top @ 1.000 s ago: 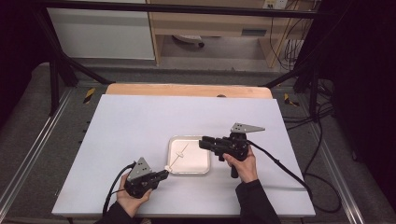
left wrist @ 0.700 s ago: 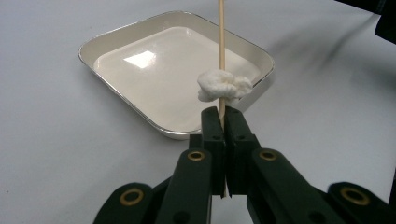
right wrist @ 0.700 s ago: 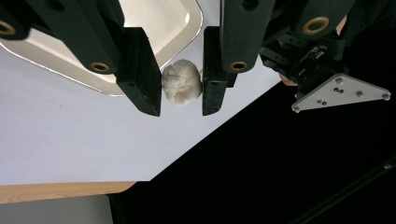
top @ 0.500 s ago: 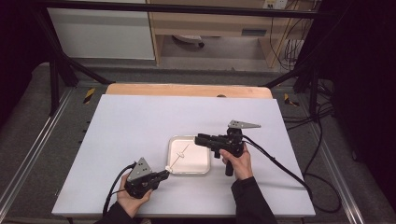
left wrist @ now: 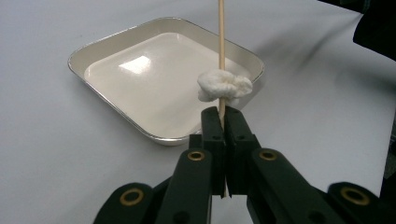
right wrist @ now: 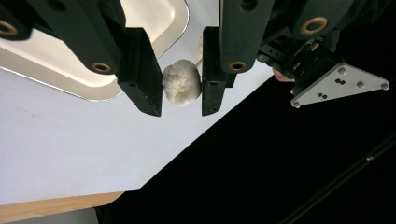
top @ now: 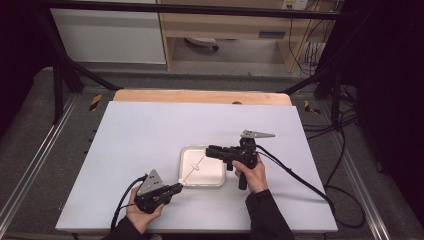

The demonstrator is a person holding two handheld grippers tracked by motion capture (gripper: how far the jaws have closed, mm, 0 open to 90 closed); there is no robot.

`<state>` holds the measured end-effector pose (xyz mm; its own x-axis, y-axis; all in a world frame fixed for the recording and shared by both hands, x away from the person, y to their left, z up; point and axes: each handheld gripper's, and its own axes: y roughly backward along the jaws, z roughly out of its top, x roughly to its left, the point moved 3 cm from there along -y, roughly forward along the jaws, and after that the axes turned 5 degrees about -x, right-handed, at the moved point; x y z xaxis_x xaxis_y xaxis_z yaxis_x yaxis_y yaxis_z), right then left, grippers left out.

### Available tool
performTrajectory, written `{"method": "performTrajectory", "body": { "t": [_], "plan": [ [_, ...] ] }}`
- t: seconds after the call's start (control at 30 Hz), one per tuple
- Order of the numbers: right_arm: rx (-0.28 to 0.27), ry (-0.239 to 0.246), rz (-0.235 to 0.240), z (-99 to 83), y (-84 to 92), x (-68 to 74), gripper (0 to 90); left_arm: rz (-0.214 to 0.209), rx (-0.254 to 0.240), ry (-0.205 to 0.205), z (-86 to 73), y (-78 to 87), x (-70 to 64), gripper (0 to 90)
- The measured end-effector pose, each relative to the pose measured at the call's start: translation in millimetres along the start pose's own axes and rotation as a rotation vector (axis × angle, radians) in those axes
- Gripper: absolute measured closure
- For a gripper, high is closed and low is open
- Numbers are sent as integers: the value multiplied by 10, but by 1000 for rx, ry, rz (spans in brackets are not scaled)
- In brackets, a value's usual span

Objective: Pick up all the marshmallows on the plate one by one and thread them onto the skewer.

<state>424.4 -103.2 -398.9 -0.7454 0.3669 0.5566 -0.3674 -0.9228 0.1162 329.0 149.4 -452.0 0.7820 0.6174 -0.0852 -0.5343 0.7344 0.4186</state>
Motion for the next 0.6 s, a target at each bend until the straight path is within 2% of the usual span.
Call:
{"method": "performTrajectory", "body": {
  "t": [0.4,0.6],
  "plan": [
    [36,-18,27,-85,-43,3,717,-6,6,-6,-6,-8,-6,885],
    [34,-28,38,-127,-62,19,735,-6,5,-5,-10,-11,-10,885]
  ]
}}
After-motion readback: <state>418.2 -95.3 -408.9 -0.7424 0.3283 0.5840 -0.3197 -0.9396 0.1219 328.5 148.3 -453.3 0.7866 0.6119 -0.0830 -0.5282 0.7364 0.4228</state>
